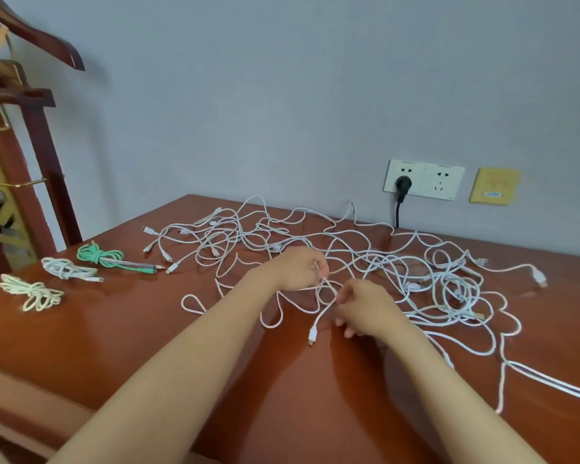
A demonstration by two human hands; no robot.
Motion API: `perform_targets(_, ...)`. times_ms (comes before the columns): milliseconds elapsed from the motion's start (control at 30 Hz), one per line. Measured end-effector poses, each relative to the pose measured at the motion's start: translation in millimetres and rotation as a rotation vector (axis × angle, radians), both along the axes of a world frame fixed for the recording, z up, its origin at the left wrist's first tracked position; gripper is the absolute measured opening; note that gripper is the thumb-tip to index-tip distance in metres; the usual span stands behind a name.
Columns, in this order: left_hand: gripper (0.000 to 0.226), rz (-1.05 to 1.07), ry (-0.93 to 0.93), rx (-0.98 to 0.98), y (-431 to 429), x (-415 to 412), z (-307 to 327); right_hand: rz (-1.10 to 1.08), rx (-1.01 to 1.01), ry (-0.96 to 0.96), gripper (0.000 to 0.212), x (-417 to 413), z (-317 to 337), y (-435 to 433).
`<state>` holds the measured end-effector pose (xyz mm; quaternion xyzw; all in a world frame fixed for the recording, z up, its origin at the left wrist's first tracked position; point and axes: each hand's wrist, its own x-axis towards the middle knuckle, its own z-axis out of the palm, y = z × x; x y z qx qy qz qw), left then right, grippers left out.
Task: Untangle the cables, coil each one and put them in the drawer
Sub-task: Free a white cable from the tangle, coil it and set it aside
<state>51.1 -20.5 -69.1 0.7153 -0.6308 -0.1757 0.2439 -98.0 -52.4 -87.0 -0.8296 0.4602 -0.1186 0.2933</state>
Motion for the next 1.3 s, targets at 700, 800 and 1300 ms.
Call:
perform_targets(700, 0.015, 0.195, 0.287, -0.312, -39, -50, -49, -0.317, -0.372, -0.168, 0.028, -43, -15, -58)
perform_targets(800, 0.029, 0.359, 0.326, -0.395, -40, -51, -44, -0.337, -0.422, -0.153, 0.030, -41, -14, -56)
perform_targets(1300, 0.017, 0.061, 0.148, -0.507, -36, -71, -41, -0.161, -0.622, -0.412, 0.015, -33, -14, -38)
